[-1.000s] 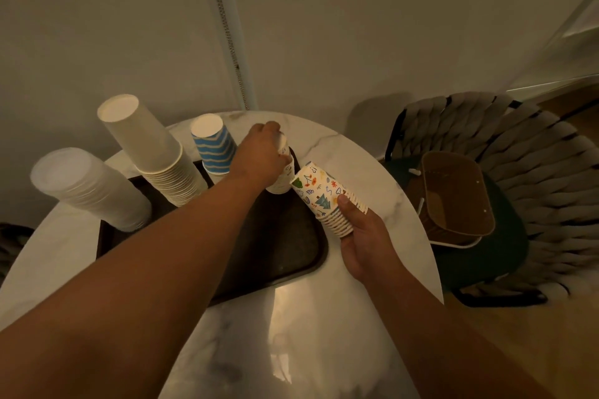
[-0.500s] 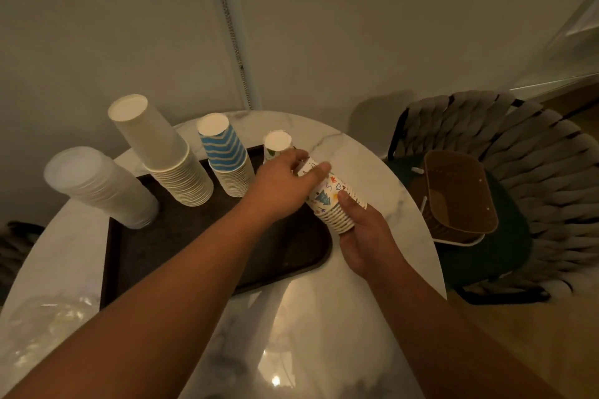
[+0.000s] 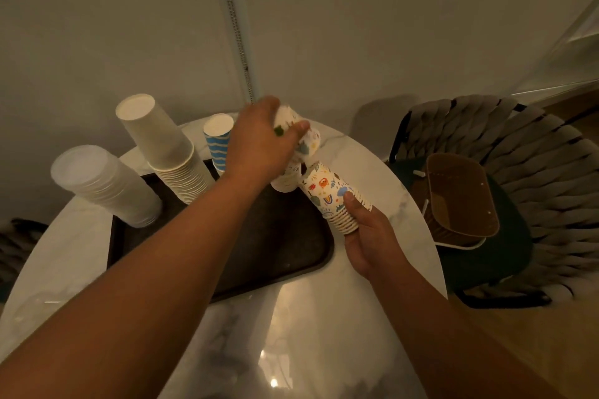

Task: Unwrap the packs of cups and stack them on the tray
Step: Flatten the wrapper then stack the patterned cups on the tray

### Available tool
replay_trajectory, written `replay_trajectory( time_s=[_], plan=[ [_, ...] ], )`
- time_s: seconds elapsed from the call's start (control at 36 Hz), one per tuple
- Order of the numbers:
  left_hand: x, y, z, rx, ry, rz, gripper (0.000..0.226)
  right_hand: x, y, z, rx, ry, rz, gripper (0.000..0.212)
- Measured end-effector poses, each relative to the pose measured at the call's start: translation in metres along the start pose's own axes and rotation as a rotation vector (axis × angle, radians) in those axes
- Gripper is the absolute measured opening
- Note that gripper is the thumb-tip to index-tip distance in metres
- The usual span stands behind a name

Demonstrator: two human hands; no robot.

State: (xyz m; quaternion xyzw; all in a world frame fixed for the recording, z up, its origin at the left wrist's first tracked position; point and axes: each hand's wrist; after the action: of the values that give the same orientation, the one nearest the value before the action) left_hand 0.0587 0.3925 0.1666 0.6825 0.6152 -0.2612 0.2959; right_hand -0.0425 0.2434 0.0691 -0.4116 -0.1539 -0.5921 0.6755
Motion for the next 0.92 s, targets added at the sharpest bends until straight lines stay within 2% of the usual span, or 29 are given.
replay_trajectory(
  time_s=[0.06, 0.11, 0.33, 0.67, 0.75, 0.83, 0.86, 0.92],
  plan=[
    [-0.003, 0.011, -0.004, -0.048, 0.130, 0.104, 0.058, 0.001, 0.000, -0.001, -0.010, -0.011, 0.006, 0.039],
    [0.000, 0.021, -0.001, -0.018, 0.210, 0.140, 0.058, 0.001, 0.001, -0.004, 0.000, -0.006, 0.006, 0.037],
    [0.031, 0.033, 0.034, 0.205, 0.342, 0.045, 0.058, 0.001, 0.000, -0.011, -0.005, -0.009, 0.013, 0.038],
    [0.050, 0.035, 0.049, 0.254, 0.314, -0.036, 0.066, -0.002, 0.002, -0.014, -0.040, -0.005, 0.032, 0.044],
    [0.037, 0.024, 0.039, 0.110, 0.252, 0.028, 0.065, -0.002, 0.003, -0.013, -0.033, 0.019, 0.041, 0.050],
    [0.019, 0.001, 0.029, -0.021, 0.099, 0.128, 0.050, -0.001, 0.003, -0.011, -0.021, 0.049, 0.058, 0.049],
    [0.015, -0.006, 0.027, 0.003, 0.053, 0.119, 0.046, -0.001, 0.004, -0.009, -0.010, 0.059, 0.058, 0.047],
    [0.013, -0.019, 0.028, 0.150, -0.003, 0.027, 0.047, -0.002, 0.005, -0.003, 0.010, 0.073, 0.050, 0.046]
  ],
)
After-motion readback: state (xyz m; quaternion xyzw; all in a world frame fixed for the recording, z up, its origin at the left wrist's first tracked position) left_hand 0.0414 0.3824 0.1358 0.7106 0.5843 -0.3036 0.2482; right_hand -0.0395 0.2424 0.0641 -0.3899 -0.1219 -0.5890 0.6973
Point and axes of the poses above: each hand's wrist, its own y-axis towards the middle knuckle, its own z-axis out of the palm, x = y × z, and after that the axes turned 6 degrees about x, right-handed
